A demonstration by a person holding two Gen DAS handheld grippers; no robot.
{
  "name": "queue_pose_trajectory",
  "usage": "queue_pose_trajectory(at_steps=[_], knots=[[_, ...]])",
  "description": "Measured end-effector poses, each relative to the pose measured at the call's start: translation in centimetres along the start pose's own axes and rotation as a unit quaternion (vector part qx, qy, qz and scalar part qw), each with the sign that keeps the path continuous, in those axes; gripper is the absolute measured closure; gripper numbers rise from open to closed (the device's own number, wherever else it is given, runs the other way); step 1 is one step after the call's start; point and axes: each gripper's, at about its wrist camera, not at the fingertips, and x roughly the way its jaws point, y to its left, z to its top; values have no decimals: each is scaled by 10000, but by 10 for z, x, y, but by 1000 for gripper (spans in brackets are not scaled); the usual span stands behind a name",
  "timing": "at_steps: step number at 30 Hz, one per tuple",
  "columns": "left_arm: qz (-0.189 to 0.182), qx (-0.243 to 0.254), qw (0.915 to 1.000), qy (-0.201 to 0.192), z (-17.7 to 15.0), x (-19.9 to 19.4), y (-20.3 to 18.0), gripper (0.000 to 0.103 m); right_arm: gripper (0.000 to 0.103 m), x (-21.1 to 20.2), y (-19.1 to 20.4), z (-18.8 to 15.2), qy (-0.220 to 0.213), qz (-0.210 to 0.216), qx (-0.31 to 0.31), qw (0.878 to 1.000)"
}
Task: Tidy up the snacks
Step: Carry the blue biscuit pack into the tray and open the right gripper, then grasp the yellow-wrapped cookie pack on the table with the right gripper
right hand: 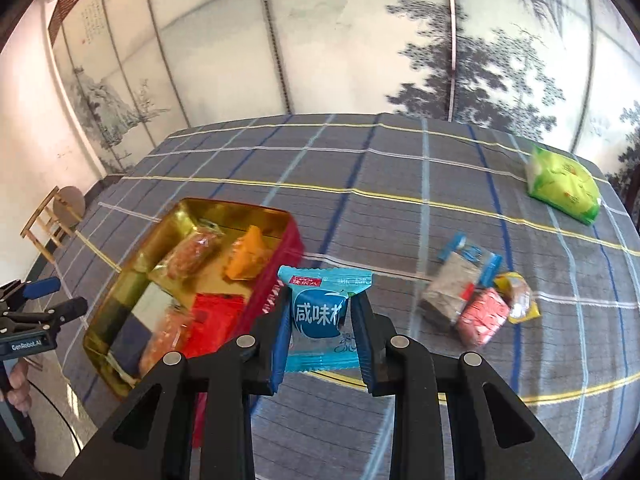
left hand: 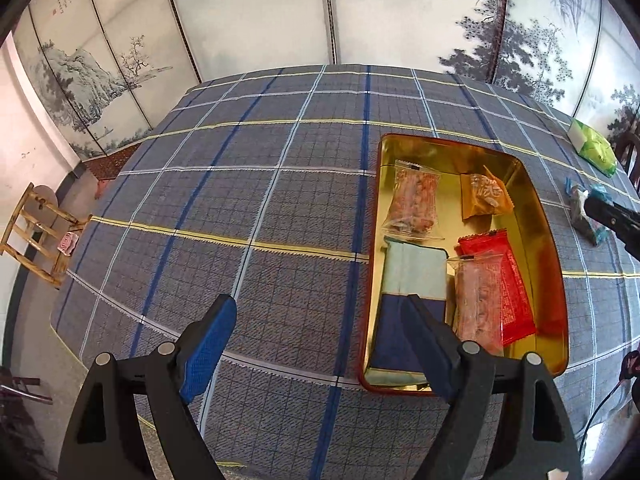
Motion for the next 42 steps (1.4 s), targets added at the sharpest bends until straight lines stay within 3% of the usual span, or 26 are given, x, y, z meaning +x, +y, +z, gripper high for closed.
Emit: queue_pose_trajectory(at_steps=[9, 23, 34, 36, 42], knots=[[74, -106, 9998, 117, -6, 2, 13, 17, 73, 48, 61, 15, 368, 329, -630, 9968], [4, -316, 9990, 302, -2, 11, 27, 16, 73, 95, 71, 21, 751, 183, -797, 9938], [2, -236, 9992, 318, -2, 12, 20, 15, 70, 99, 66, 24, 694, 207, -689, 9950], [1, -219, 9992, 328, -2, 13, 18, 15, 63, 96, 64, 24, 669, 223, -650, 9954], [5, -136, 9994, 327, -2, 12, 10, 15, 57, 73, 62, 26, 417, 371, -489, 9972]])
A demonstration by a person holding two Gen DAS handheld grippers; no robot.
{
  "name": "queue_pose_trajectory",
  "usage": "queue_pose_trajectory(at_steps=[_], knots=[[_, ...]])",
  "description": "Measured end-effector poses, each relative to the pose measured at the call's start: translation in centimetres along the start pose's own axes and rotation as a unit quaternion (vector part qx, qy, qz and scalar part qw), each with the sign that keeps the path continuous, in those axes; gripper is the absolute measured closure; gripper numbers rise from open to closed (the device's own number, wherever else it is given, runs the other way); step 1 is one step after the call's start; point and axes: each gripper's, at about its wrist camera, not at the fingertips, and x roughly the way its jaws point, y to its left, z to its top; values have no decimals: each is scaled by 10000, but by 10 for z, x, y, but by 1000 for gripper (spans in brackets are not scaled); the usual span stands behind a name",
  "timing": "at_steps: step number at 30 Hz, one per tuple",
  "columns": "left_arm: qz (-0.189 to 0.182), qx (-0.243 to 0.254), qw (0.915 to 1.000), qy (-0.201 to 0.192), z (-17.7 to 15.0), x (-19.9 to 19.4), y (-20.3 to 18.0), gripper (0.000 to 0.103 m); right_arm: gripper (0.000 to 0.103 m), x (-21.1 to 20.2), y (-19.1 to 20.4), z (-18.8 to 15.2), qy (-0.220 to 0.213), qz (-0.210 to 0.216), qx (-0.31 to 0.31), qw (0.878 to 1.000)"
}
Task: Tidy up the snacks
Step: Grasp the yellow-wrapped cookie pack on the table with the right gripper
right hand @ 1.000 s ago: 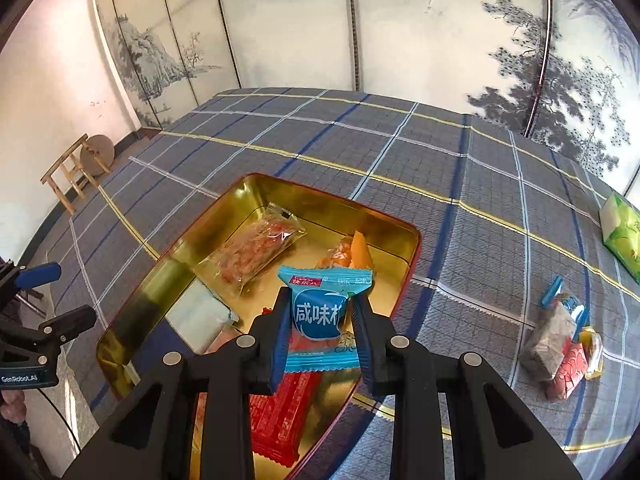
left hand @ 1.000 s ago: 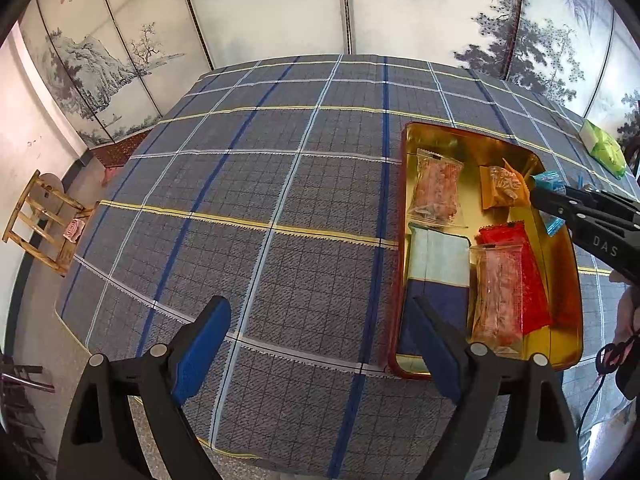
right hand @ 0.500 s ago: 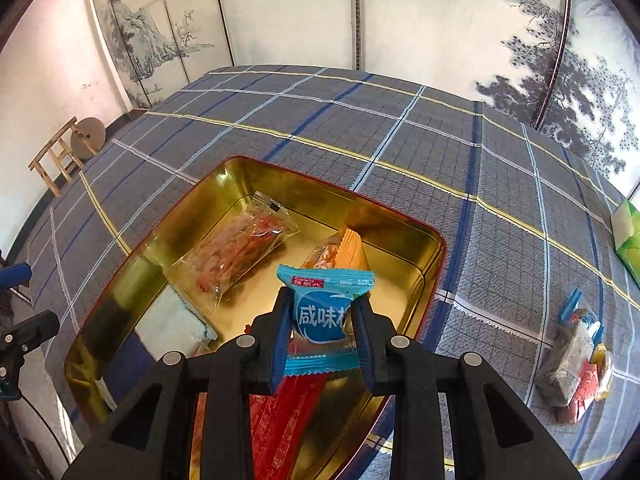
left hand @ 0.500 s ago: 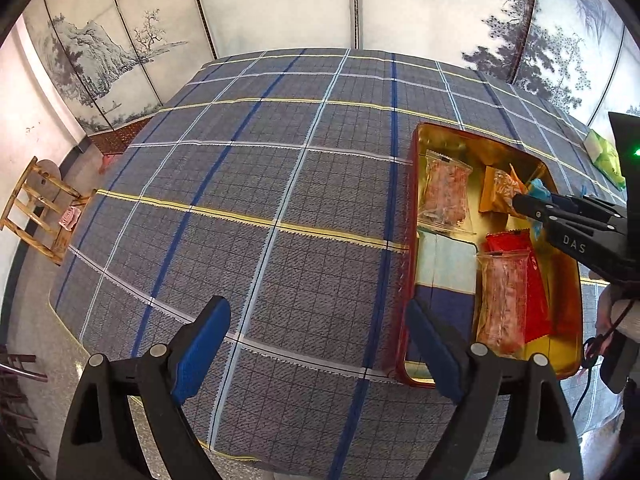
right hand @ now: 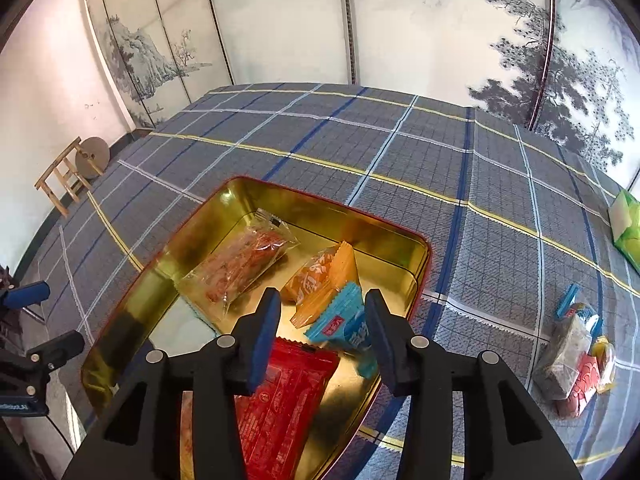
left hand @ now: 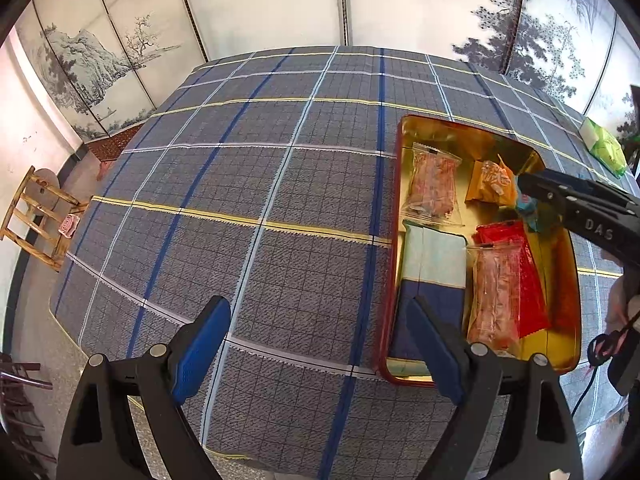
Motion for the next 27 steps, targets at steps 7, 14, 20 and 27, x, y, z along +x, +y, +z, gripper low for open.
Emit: queue_pose_trajectory(at_steps=[7, 14, 20, 27], knots=[[-47, 111, 9999, -70, 1, -6, -11, 15, 50, -41, -7, -7, -397, 21, 131, 9991], [-131, 301, 9994, -137, 4, -11, -31, 15, 45, -74, -58, -30, -546, -505, 357, 9966], [-245, 515, 9982, -180, 9, -14, -52, 15, 45, -87, -136, -50, -378, -1230, 736, 9890], [-364, 860, 9955, -178, 16, -14, -91, 15, 45, -82, -211, -64, -75, -1503, 1142, 9820]])
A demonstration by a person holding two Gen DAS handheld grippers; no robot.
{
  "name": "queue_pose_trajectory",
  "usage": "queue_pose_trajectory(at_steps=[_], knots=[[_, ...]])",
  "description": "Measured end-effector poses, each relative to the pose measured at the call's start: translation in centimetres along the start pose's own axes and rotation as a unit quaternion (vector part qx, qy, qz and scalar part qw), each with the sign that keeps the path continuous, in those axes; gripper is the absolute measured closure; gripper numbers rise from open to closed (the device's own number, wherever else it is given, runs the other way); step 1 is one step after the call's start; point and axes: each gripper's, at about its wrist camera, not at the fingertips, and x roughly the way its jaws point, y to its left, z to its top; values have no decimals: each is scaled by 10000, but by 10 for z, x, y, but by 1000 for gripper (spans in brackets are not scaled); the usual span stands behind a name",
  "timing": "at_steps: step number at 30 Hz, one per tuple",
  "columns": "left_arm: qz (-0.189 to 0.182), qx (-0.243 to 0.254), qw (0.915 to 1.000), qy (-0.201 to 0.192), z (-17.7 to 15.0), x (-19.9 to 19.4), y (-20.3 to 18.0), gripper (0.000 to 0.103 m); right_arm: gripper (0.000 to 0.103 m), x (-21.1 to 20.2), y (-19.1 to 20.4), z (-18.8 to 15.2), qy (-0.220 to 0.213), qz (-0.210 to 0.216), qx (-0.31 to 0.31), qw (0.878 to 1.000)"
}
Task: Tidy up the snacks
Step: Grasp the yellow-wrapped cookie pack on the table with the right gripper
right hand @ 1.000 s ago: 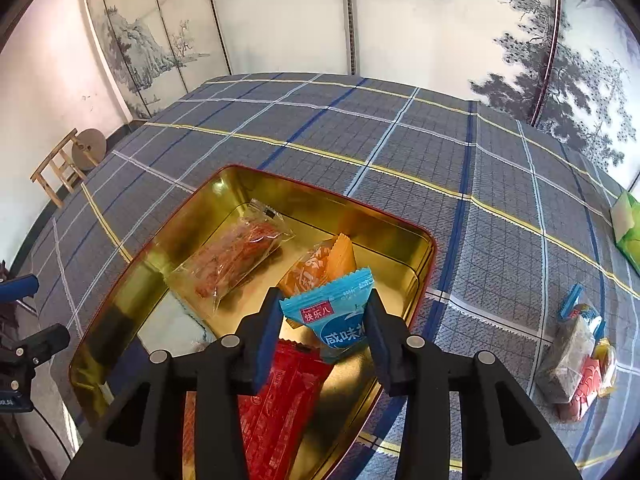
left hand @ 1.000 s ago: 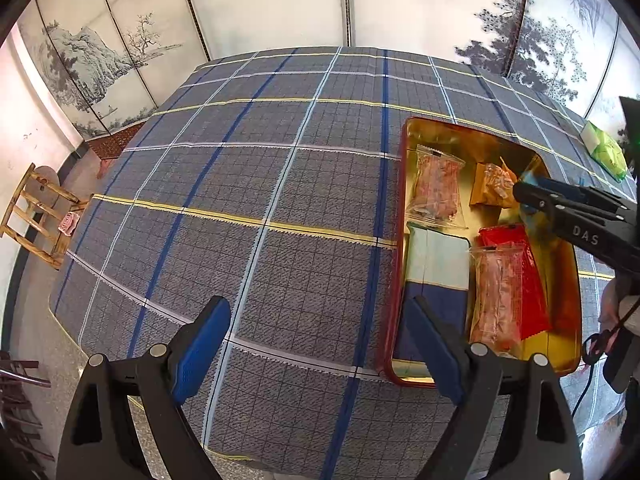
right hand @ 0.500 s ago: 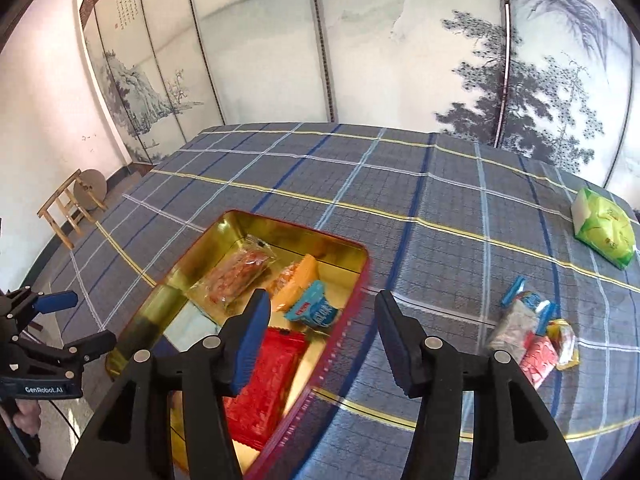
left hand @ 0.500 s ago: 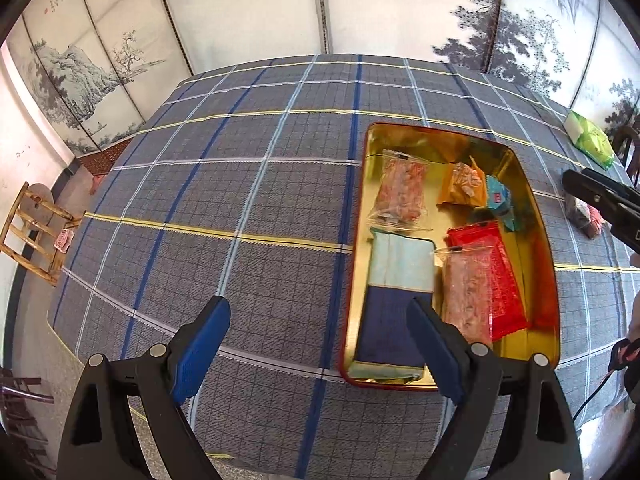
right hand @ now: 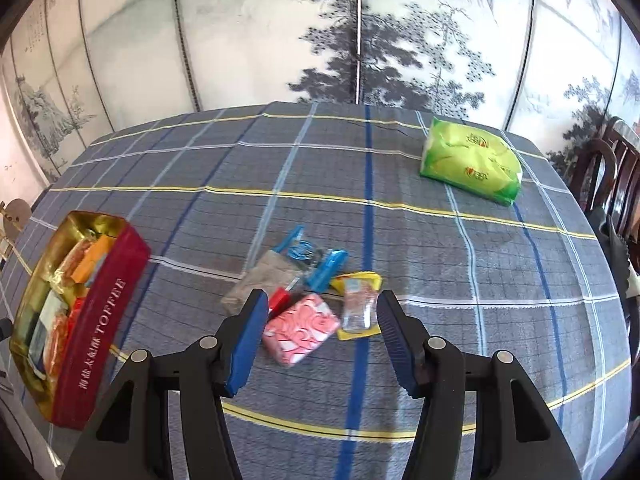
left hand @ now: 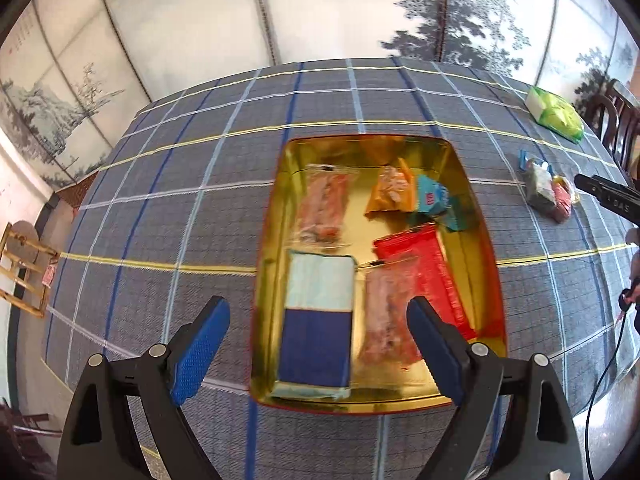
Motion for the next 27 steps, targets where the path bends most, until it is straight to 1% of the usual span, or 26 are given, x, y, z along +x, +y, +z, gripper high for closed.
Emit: queue_pose_trajectory(at_steps=[3, 9, 13, 18, 22, 25, 27], knots=[[-87, 178, 9998, -14, 7, 2, -19, 15, 45, 16, -15, 1, 150, 2, 74, 9999], [-408, 380, 9984, 96, 19, 7, -54, 15, 46, 43, -23, 3, 313, 51, 33, 9995], [-423, 594, 9973, 45, 25, 7, -75, 15, 47, 53, -29, 1, 329, -13, -69, 9994], [-502, 762, 9958, 38, 34, 13, -97, 15, 56, 55, -31, -6, 163, 52, -185, 9997], [-602, 840, 9946, 62, 43, 21, -115, 15, 58, 62, -29, -4, 115, 133, -211, 9996], [-661, 954, 9932, -37, 48, 22, -128, 15, 61, 64, -25, -4, 55, 84, -315, 9995], [-730, 1028, 9920, -84, 52, 24, -137, 15, 68, 61, -24, -7, 6, 93, -339, 9994]])
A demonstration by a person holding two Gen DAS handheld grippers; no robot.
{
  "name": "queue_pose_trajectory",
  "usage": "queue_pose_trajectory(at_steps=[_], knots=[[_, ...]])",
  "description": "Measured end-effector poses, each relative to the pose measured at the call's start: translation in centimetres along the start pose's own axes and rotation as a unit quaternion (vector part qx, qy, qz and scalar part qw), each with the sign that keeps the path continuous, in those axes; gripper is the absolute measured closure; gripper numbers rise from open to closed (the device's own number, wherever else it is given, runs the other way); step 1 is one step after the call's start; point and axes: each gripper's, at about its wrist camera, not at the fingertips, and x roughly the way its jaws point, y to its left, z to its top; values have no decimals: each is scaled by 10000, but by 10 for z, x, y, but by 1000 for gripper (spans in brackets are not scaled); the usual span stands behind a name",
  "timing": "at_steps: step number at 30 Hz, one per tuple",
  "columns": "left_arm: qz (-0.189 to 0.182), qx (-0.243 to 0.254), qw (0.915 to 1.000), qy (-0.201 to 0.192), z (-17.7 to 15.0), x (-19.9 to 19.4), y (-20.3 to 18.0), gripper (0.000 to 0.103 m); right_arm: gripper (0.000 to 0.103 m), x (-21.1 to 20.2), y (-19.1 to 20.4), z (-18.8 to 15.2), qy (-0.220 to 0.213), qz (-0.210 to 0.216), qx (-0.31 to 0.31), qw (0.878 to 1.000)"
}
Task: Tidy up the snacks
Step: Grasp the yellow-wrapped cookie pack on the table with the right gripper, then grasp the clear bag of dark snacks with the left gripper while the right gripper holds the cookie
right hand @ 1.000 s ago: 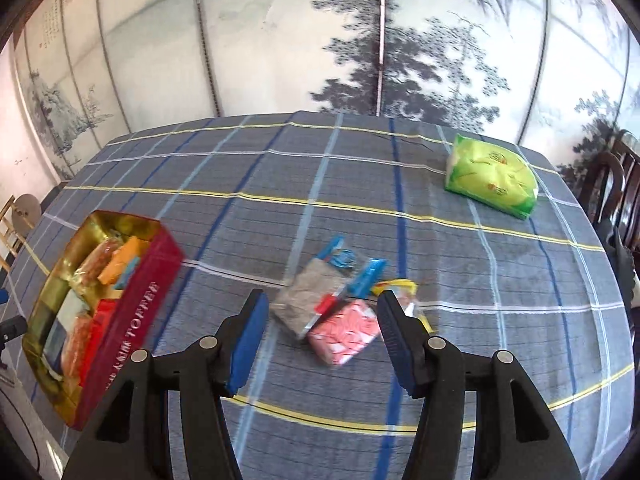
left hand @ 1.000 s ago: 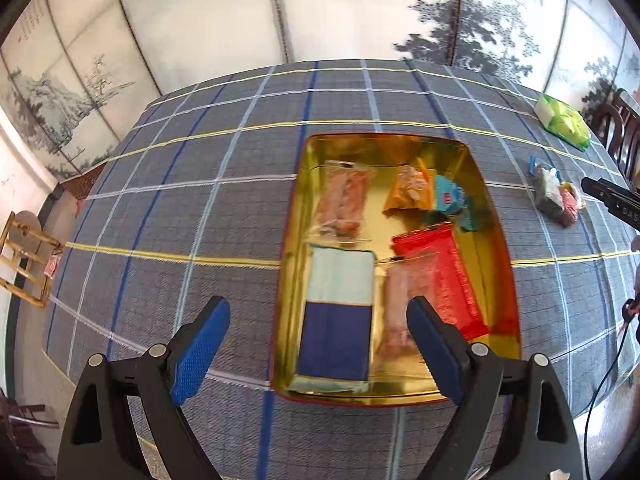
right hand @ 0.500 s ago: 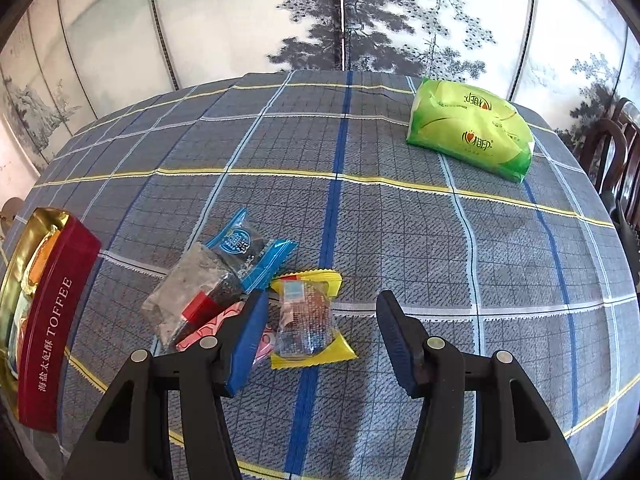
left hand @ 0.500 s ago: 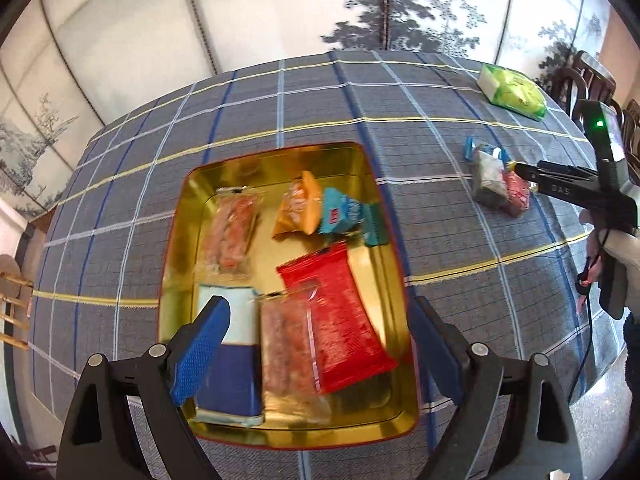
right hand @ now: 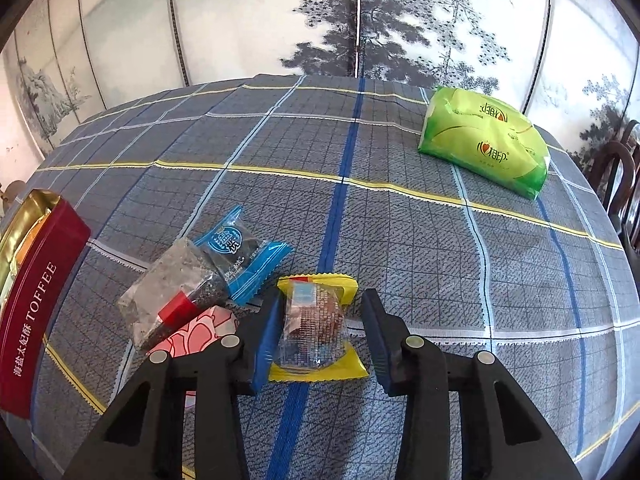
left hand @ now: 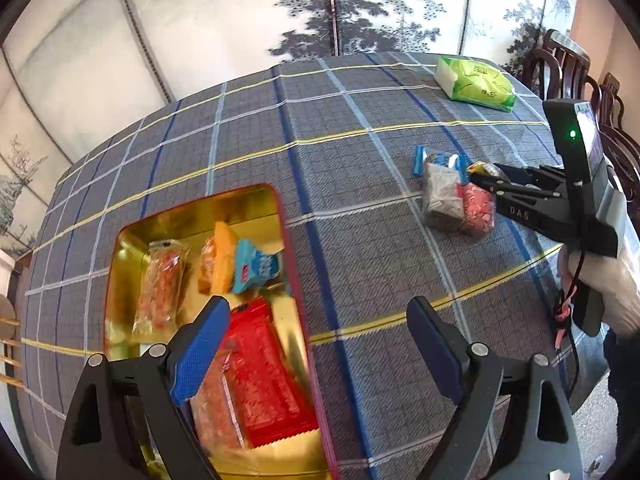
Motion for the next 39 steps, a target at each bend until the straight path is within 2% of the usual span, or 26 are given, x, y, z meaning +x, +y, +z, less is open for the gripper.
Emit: queue_pose_trajectory(at_steps=[5, 11, 15, 19, 22, 26, 31, 34, 36, 38, 39], knots=[[-200, 124, 9997, -28, 14, 13, -18, 15, 70, -11, -6, -14, -86, -79, 66, 9999], [-660, 132, 9977, 111, 36, 33, -36, 15, 71, -29, -31, -37, -69, -398, 353, 9986], [-887, 188, 9957, 175, 52, 43, -49, 15, 71, -38, -48, -47, -84, -453, 636, 9969], [-914, 158, 9954, 249, 68, 56, -61, 16, 71, -39, -47, -48, -71, -546, 631, 9965], [-919, 188, 9950, 337, 78, 67, -68, 19, 69, -38, -44, -47, -62, -585, 588, 9965], [-1017, 149, 9933, 528, 85, 81, -75, 31, 70, -39, -50, -48, -92, -451, 709, 9964], [-1079, 240, 9916, 675, 90, 101, -84, 38, 70, -39, -52, -49, -95, -446, 719, 9964], [-1109, 180, 9919, 587, 94, 104, -84, 41, 70, -39, -52, -49, -98, -432, 729, 9964], [-1066, 147, 9922, 623, 96, 109, -83, 51, 70, -39, -52, -49, -95, -444, 720, 9964], [-1111, 112, 9902, 836, 94, 118, -82, 61, 69, -39, -52, -49, -92, -458, 706, 9964], [-1117, 114, 9905, 793, 91, 119, -82, 63, 69, -39, -52, -49, -96, -449, 716, 9964]])
